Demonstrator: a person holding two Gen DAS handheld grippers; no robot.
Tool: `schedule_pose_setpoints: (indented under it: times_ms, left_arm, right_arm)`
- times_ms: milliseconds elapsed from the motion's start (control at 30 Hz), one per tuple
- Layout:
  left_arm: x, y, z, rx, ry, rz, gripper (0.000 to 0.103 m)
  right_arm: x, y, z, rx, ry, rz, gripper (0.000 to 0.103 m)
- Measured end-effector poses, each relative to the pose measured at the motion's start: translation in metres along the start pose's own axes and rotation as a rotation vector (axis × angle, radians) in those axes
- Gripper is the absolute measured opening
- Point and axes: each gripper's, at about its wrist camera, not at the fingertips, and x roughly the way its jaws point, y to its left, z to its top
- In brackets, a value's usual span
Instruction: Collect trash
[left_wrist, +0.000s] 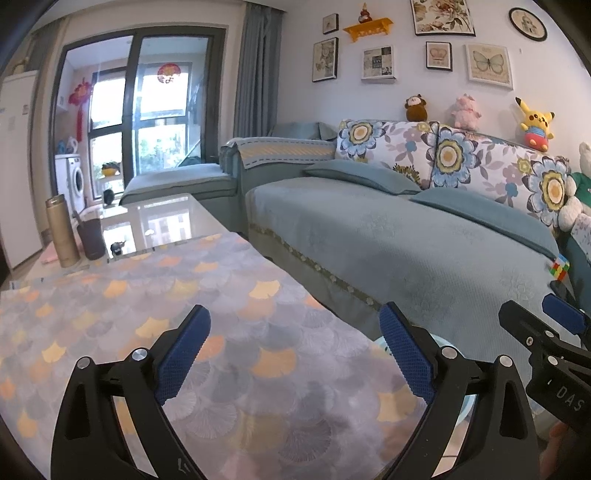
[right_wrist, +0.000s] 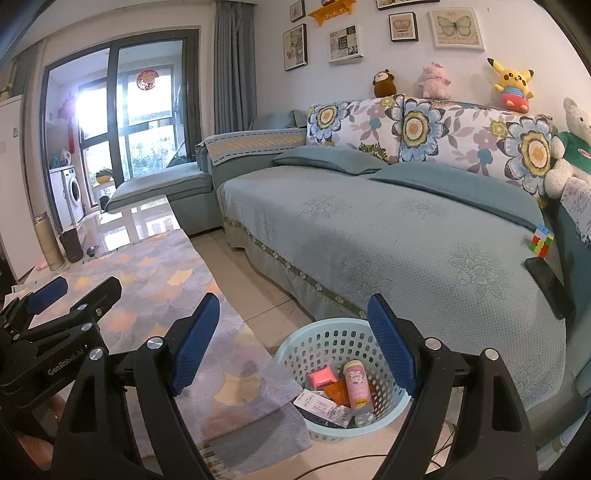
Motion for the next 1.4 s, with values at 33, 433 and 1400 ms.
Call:
schedule_pose_setpoints:
  times_ms: [33, 433, 1400]
  left_arm:
    - [0.000, 0.000, 0.000, 0.000, 0.001, -0.001, 0.090]
    - [0.001, 0.001, 0.000, -0.003, 0.000, 0.003, 0.090]
    - [-0.001, -0.004, 0.000, -0.002, -0.002, 0.042, 0.090]
  right_arm:
    - [0.000, 0.000, 0.000, 0.000, 0.002, 0.001, 0.078]
    - [0.001, 0.001, -0.002, 0.002, 0.004, 0.000, 0.078]
    - [-0.002, 0.008, -0.005, -0.020, -0.013, -0.013, 0.078]
